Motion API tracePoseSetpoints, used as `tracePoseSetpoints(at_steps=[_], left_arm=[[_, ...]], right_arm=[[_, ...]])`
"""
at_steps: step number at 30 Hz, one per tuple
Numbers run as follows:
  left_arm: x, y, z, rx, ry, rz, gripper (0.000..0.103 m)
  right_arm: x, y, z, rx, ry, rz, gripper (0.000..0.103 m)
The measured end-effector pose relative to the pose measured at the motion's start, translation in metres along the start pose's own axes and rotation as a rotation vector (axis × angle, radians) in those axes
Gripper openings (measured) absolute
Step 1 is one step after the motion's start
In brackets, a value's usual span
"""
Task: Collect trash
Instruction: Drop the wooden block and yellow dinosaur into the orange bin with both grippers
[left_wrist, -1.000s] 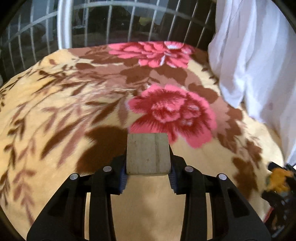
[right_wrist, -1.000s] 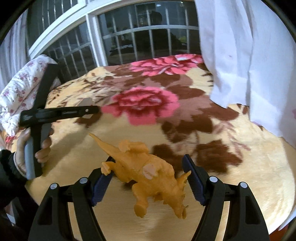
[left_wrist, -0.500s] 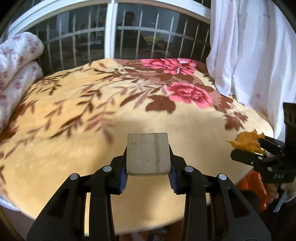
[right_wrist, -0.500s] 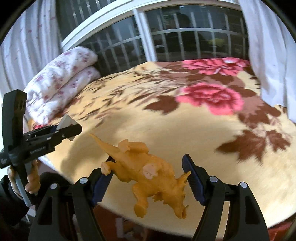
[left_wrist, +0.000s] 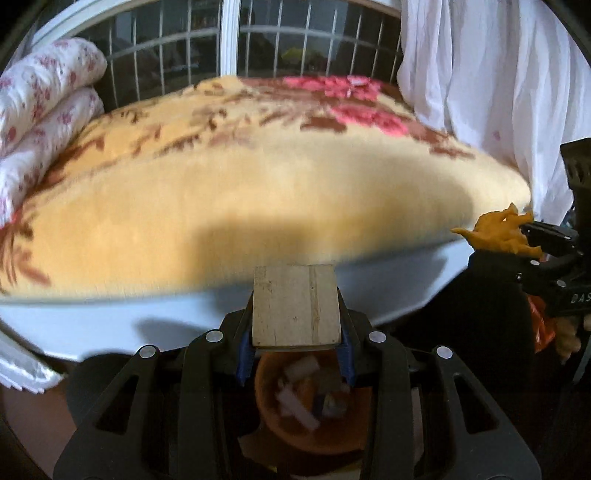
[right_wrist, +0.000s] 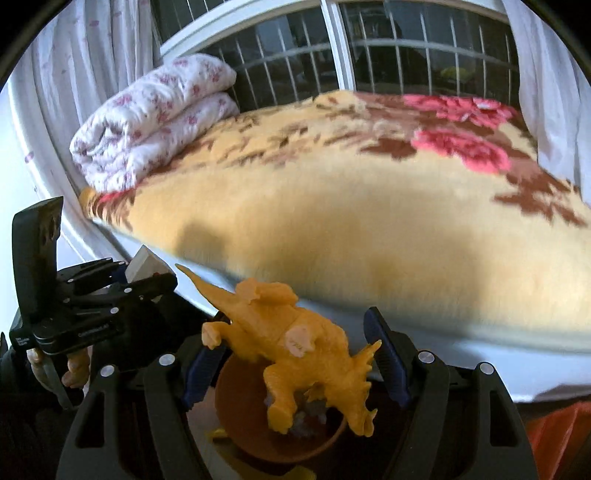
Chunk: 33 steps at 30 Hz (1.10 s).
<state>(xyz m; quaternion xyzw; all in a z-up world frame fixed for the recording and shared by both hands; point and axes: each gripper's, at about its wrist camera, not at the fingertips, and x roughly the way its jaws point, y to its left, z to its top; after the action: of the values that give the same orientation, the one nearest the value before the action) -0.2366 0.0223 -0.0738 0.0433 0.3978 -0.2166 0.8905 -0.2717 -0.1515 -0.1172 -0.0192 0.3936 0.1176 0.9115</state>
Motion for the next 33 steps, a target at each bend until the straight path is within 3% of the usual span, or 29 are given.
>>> tracePoseSetpoints(at_steps=[11, 29, 31, 32, 33], left_arm=[[0.045, -0.005, -0.05, -0.018, 0.201, -0.007, 0.035], [0.072, 0.006, -0.061, -0.06, 0.307, -0.026, 0.035], [0.074, 0.003, -0.059, -0.058, 0.313, -0.014, 0.051], [0.075, 0.004, -0.059, -0.058, 0.318, 0.013, 0.077], [0.075, 0.003, -0.059, -0.06, 0.311, 0.026, 0.085]], right_arm=[[0.049, 0.007, -0.058, 0.065, 0.132, -0.018, 0.073], [0.084, 0.001, -0.076, 0.063, 0.233, -0.031, 0.073], [0.089, 0.001, -0.075, 0.054, 0.251, -0.049, 0.074], [0.091, 0.002, -0.074, 0.052, 0.258, -0.06, 0.074], [0.092, 0.001, -0.074, 0.052, 0.264, -0.064, 0.075]])
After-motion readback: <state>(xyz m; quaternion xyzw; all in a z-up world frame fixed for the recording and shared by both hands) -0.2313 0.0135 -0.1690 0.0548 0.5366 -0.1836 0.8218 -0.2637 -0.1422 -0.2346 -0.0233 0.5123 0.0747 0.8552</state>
